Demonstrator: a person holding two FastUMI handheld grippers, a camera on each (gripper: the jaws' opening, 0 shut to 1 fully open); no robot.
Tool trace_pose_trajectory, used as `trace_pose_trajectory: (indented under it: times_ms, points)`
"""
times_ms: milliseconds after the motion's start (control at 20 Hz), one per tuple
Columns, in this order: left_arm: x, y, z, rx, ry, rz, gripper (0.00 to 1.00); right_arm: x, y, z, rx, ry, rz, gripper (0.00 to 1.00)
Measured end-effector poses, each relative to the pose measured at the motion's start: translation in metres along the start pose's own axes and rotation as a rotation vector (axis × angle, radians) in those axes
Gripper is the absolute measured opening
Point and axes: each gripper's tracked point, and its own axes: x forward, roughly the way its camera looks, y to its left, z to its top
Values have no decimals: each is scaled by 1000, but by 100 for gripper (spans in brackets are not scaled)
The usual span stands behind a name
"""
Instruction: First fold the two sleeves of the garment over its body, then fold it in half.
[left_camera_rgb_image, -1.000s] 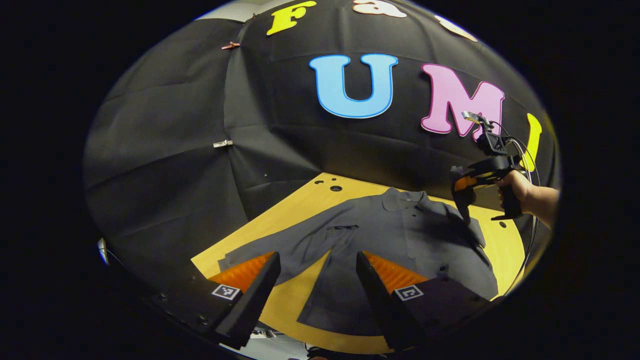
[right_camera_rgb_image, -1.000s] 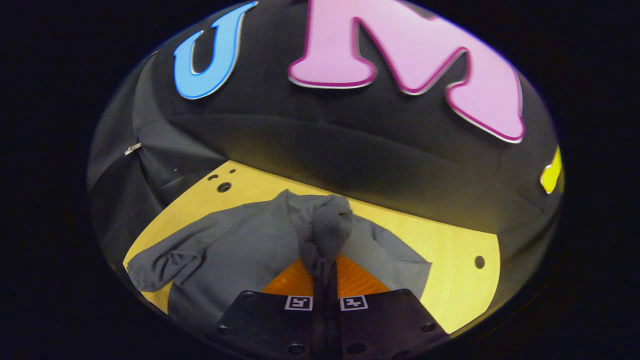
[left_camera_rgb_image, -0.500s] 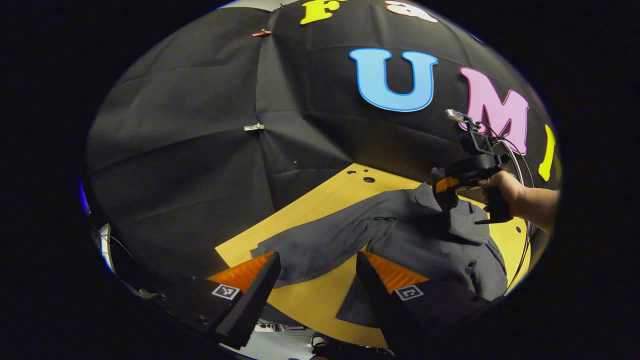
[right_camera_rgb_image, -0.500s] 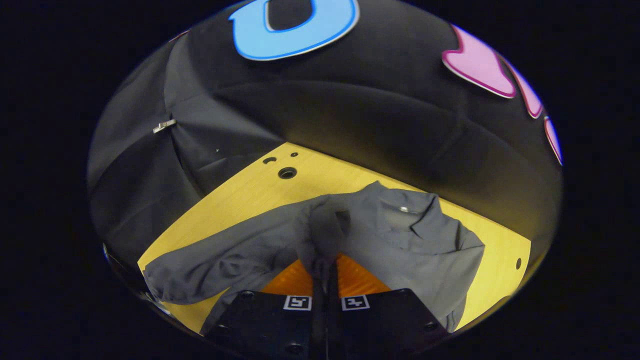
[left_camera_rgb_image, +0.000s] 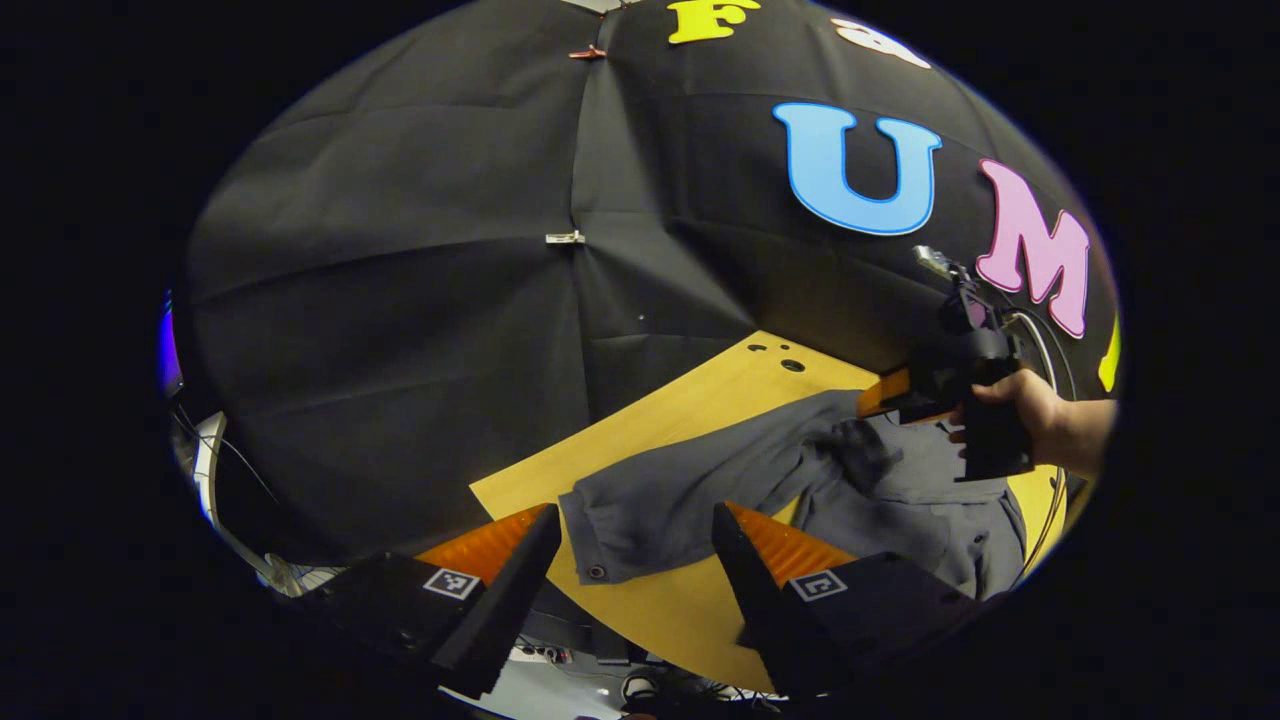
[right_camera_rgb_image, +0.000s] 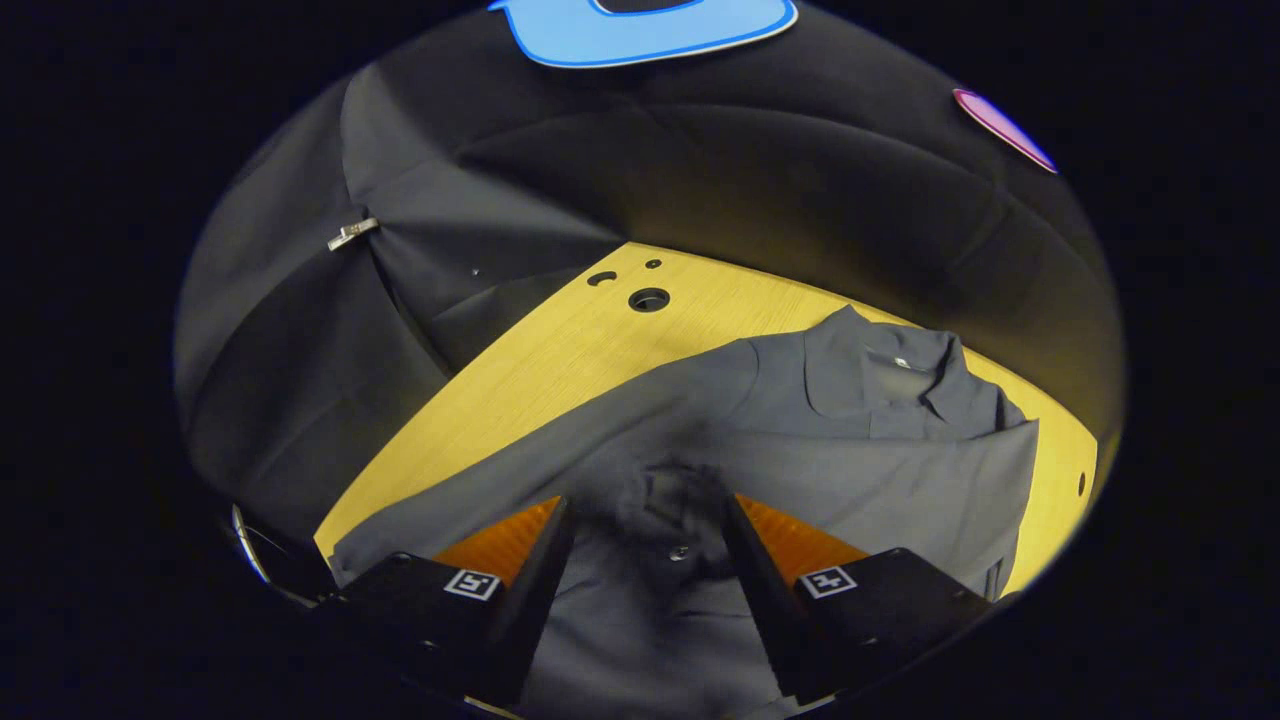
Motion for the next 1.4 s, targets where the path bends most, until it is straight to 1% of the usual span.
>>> trace_pose_trajectory:
  times_ms: [50,150,200,250,300,350,400,500,650,850,1050,1150,1200,1300,1400]
  points:
    - [7,3,2,-10,-4,-3,96,-9,-7,-1,15,-16,-25,92]
    - [23,15,-2,-24,0,7,96,-29,-17,-4,64,-39,-49,98]
    - [31,23,-5,-30,8,17,96,-40,-23,-3,92,-50,-55,100]
    - [40,29,-8,-39,18,26,96,-52,-31,-4,114,-64,-63,99]
    - [48,37,-10,-48,30,38,92,-64,-43,-5,126,-78,-76,99]
    - [57,42,-14,-54,41,49,96,-76,-58,-9,128,-89,-97,99]
    - [68,47,-17,-58,52,56,96,-88,-75,-12,124,-97,-128,99]
    - [85,52,-25,-68,91,52,96,-114,-105,-27,131,-106,-185,99]
    - [109,47,-42,-89,154,29,96,-148,-142,-57,181,-97,-249,99]
    - [136,36,-57,-67,208,16,96,-196,-181,-104,250,-73,-319,99]
    - [151,29,-74,-11,256,49,97,-238,-213,-146,309,-45,-388,99]
    - [154,30,-89,-4,301,91,97,-254,-225,-161,346,-44,-414,99]
    - [154,31,-88,15,289,113,96,-262,-231,-169,362,-41,-425,99]
    - [154,23,-87,26,283,109,91,-271,-241,-182,378,-33,-443,99]
    - [155,21,-88,26,280,91,76,-276,-250,-192,387,-29,-454,99]
